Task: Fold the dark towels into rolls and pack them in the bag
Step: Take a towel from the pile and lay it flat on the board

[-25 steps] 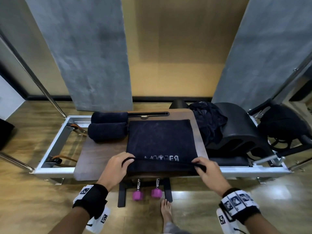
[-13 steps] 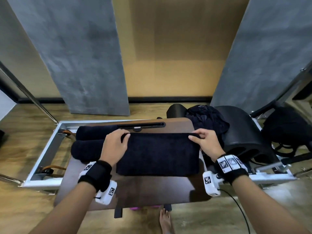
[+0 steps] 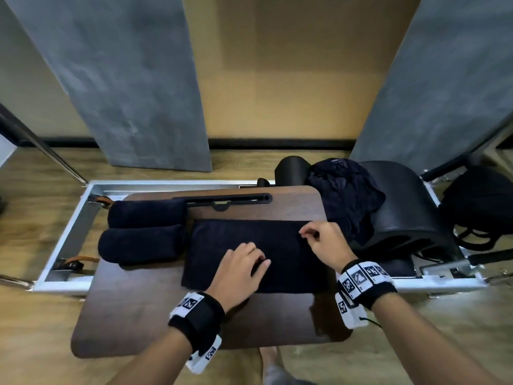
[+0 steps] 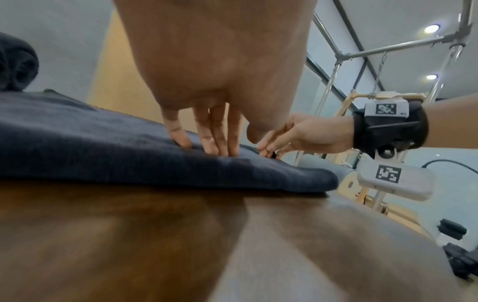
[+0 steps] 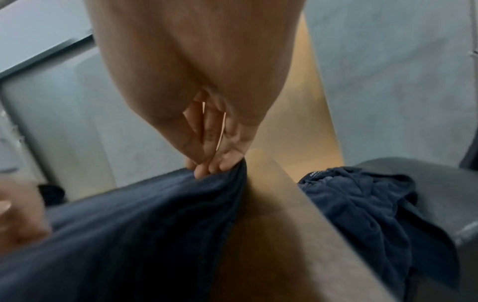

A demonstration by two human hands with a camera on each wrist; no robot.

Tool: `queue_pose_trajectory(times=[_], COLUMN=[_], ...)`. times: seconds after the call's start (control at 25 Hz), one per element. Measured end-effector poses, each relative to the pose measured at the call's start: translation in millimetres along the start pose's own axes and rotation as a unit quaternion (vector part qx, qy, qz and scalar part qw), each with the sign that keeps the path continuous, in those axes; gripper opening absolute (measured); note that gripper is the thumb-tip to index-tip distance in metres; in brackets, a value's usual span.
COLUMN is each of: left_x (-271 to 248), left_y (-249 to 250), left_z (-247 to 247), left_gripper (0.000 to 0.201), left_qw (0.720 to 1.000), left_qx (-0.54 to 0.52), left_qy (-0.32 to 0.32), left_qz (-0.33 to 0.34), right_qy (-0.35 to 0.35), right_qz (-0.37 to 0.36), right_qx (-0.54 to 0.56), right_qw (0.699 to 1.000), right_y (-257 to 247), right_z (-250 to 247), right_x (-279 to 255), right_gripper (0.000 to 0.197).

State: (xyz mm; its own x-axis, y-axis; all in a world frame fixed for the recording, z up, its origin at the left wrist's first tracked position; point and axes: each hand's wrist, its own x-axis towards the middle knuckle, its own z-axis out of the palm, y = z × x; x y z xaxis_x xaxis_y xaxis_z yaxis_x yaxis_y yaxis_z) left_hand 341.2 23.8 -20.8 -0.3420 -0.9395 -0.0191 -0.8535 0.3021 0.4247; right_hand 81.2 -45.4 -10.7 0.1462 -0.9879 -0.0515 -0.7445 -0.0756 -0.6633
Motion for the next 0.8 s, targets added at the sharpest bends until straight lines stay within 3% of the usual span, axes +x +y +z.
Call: queue_pose_trajectory(times=[0.08,0.2,0.32,0.4,0.6,0.72,0.8], left_x=[-2,-7,-19,-38,-108,-142,-157], left_y=[0,-2,-2,0,9,-1,-11], left_z=[6,6,8,13,35,42,42], left_gripper=[0.035,0.036,0.034,0.047,0.068,0.061,0.046], left_qw=[0.999,0.995,0.996,0.996,0.997,0.996,0.995], left_qx=[0.047,0.088,0.083,0.081,0.075,0.067,0.049], left_qy=[0.011,0.041,0.036,0.007,0.008,0.038,0.077], left_qz=[-0.010,-0.016,-0.020,-0.025,0.030,0.037,0.039], right_qy=[-0.004,-0.023,-0.109,-0.148,-0.072,-0.023,-0.008], right_qz=[-0.005,-0.074,-0.130,-0.157,-0.204,-0.211,-0.203], right_qx=[-0.076,-0.146,-0.094,-0.047,-0.027,-0.094,-0.118], right_qw=[0.997,0.986,0.981,0.975,0.976,0.973,0.972], right_y=[-1,-14,-32,-39,-30,-17,-13], right_z=[-2,9,31,45,66,73,76], right_x=[-16,-62,-111,-138,-181,-198,-204], right_gripper=[0.021,0.017,0.019,0.024,0.025,0.028,0.032])
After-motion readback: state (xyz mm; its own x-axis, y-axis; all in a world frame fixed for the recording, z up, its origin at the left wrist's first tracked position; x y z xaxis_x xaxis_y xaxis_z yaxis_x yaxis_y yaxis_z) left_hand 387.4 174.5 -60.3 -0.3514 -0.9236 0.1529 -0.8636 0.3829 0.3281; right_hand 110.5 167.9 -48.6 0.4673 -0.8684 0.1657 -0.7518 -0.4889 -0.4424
